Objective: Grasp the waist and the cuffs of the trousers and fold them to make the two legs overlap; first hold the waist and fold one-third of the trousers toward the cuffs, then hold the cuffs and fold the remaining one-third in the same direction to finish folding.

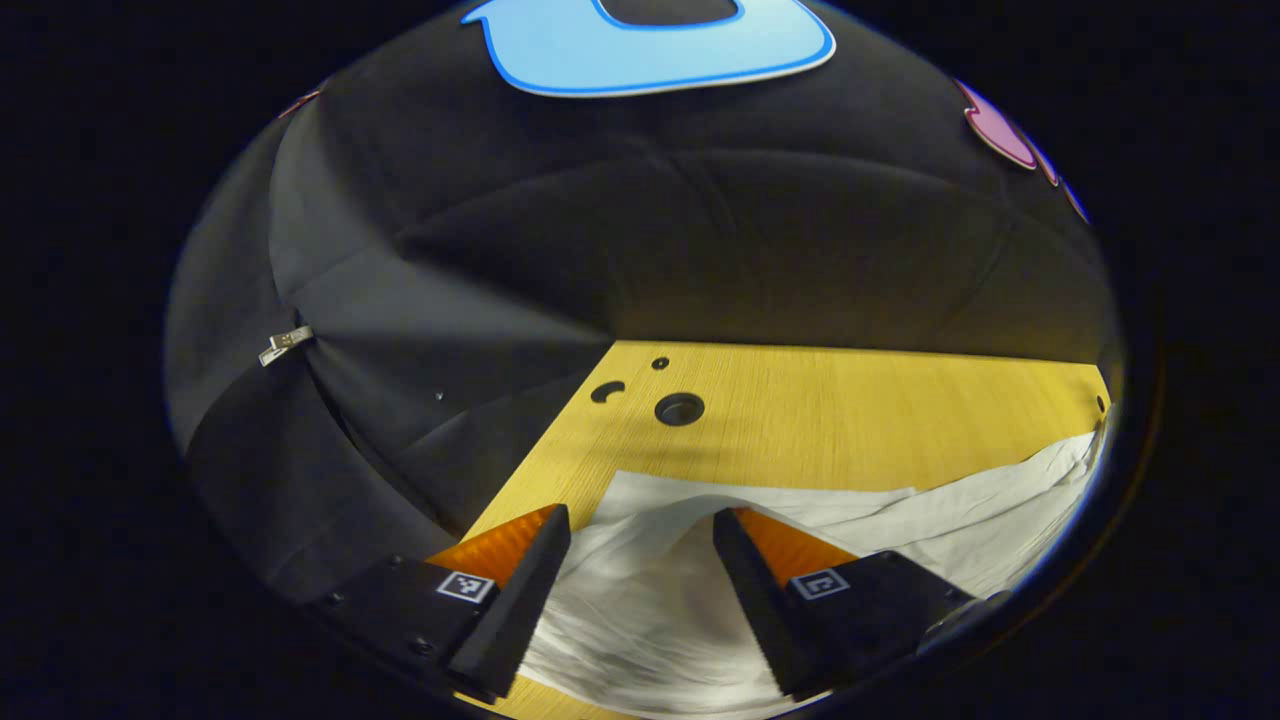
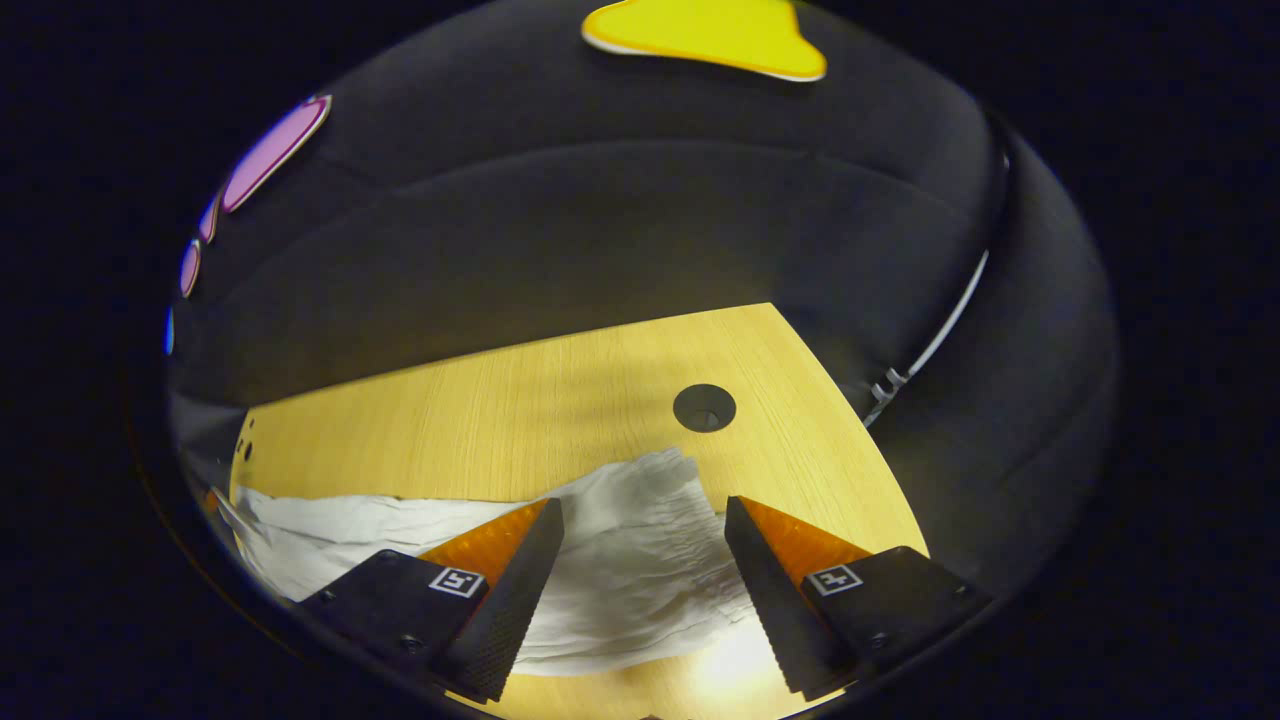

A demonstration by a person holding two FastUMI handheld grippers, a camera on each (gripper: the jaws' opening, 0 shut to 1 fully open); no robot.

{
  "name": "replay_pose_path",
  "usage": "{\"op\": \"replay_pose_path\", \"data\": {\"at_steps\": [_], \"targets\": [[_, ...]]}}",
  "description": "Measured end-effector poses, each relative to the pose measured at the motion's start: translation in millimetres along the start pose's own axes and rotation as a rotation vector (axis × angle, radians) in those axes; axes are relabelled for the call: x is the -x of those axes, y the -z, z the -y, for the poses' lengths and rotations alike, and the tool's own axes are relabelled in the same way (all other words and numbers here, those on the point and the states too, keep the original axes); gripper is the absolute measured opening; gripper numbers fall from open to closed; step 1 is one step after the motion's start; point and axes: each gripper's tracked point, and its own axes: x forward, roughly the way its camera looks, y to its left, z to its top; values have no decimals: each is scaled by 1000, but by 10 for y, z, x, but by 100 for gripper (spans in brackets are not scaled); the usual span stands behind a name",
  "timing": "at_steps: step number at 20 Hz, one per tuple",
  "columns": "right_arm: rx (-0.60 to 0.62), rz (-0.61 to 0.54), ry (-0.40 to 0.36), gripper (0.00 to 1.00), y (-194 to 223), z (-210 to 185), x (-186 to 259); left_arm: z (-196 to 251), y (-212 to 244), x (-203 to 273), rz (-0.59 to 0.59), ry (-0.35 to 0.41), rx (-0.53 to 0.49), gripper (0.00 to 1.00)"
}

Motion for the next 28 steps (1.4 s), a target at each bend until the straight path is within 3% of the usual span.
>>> {"op": "replay_pose_path", "data": {"at_steps": [1, 3, 4, 5, 11, 24, 25, 26, 27, 28], "targets": [[-43, 12, 17, 100, 8, 77, 54, 2, -33, 87, 20, -1, 4, 98], [-90, 25, 60, 99, 56, 251, 172, 21, -112, 295, 49, 16, 26, 97], [-101, 25, 77, 92, 116, 338, 192, 19, -135, 397, 58, 22, 36, 97], [-113, 22, 86, 99, 183, 413, 188, -2, -137, 499, 66, 22, 42, 97], [-190, -9, 113, 99, 508, 468, 45, 35, -71, 1040, 79, 37, 105, 97], [-96, -12, 203, 100, 757, 526, -130, 33, -97, 1788, 130, -2, 128, 97], [-100, -16, 193, 99, 762, 485, -145, 30, -76, 1819, 133, 2, 135, 97], [-103, -9, 192, 85, 741, 466, -157, 27, -51, 1846, 131, 4, 139, 97], [-112, -17, 180, 81, 756, 421, -171, 25, -18, 1860, 124, 4, 142, 97], [-112, -11, 186, 65, 747, 425, -176, 26, 3, 1885, 120, 5, 142, 97]]}}
